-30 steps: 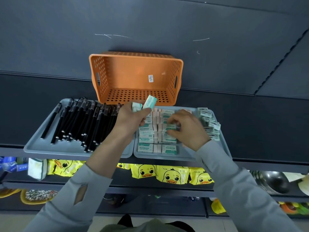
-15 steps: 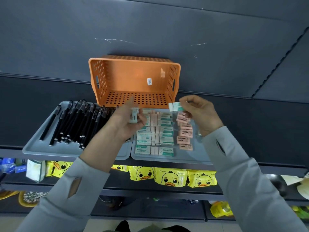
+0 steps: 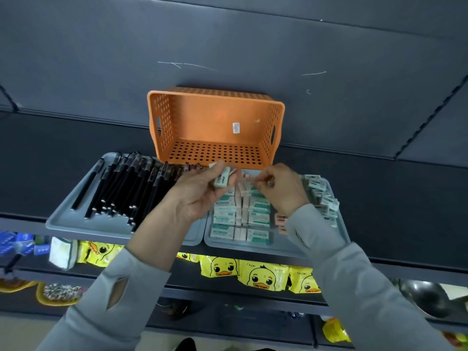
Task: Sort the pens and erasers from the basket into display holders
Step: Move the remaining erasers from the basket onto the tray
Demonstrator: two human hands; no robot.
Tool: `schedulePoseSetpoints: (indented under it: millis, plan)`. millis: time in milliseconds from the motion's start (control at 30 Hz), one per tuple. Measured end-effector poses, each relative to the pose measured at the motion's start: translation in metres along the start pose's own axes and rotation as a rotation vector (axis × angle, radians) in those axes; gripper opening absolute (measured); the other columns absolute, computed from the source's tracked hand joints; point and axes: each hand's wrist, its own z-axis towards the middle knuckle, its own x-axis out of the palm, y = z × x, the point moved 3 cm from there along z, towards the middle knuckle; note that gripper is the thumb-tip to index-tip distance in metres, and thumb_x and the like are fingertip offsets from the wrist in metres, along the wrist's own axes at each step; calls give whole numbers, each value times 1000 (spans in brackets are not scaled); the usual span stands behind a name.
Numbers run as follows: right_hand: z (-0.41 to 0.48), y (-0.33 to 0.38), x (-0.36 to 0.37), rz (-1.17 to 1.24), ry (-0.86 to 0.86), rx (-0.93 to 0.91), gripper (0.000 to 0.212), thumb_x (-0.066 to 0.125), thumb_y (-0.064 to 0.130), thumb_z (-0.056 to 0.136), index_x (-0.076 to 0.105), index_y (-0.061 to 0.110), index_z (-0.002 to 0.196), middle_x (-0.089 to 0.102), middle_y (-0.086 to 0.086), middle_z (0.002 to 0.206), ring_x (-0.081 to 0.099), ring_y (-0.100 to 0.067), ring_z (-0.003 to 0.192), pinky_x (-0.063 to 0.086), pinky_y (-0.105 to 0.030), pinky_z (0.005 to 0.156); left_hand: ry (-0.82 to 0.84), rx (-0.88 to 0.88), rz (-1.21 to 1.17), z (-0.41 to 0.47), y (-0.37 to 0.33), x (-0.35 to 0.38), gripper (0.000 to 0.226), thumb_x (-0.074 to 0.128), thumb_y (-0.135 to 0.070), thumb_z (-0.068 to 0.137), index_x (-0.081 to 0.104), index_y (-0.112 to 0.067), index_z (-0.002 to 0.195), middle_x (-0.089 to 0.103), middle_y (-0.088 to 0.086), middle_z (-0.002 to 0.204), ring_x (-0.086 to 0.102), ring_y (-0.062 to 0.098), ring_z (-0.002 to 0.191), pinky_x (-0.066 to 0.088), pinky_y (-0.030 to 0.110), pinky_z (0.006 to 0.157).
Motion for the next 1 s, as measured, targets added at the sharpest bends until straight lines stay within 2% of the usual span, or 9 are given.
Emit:
schedulePoseSetpoints:
  millis: [100,200,333,500,600,667,800,900,1000]
  plan:
    - [1,12,-9,132,-64,-32,11,63,28,91,67,20,83,62,7,84,57,-14,82,47,-31,75,-25,50,-16,5,6,1,14,61,-4,88,62,4,99,69,20,94,72,25,83,61,32,70]
    - [-2,34,-6,526,153,25,24,67,36,88,64,12,88,69,-2,81,65,-16,71,54,-36,65,-75,134,36,15,8,3,9,60,-4,89,61,-8,97,70,13,86,70,21,75,60,39,74]
    - [0,38,6,597,157,27,24,79,19,79,63,13,96,69,-17,85,62,-20,63,56,-36,59,-62,187,101,18,10,9,8,53,-6,96,58,-11,100,71,7,77,70,18,65,59,42,63]
    - [0,36,6,616,236,29,28,78,13,80,67,13,106,70,-7,89,63,-17,69,56,-32,63,-37,107,24,17,15,13,22,39,-13,103,56,-7,116,64,16,103,68,24,84,57,34,67]
    - [0,37,5,558,205,-3,23,80,17,78,70,17,98,71,1,84,64,-13,64,57,-32,64,-18,38,-80,12,17,18,36,35,-28,105,51,-5,128,61,17,114,63,26,100,54,32,76]
    - [-2,40,4,474,160,-44,18,82,21,76,71,19,89,69,10,76,61,-1,55,53,-20,57,-3,18,-77,11,17,20,42,33,-33,105,52,-5,129,60,18,119,62,26,103,53,33,82]
    - [-2,37,-4,492,27,-10,14,78,15,79,65,12,84,69,1,77,62,-5,49,52,-21,48,-34,78,39,12,14,17,39,33,-27,106,59,-3,121,66,19,112,67,25,96,59,35,78]
    - [3,21,-19,543,-31,79,14,74,14,83,66,13,95,71,-1,82,62,-9,49,52,-24,50,-22,159,176,10,3,10,36,39,-28,103,67,-8,114,68,11,112,67,20,101,55,38,90]
    - [6,5,-31,570,-48,109,25,73,15,84,66,20,108,73,-1,83,65,-19,53,58,-36,57,-64,298,569,10,-9,2,31,42,-30,102,68,-19,115,66,-5,102,63,6,86,48,23,86]
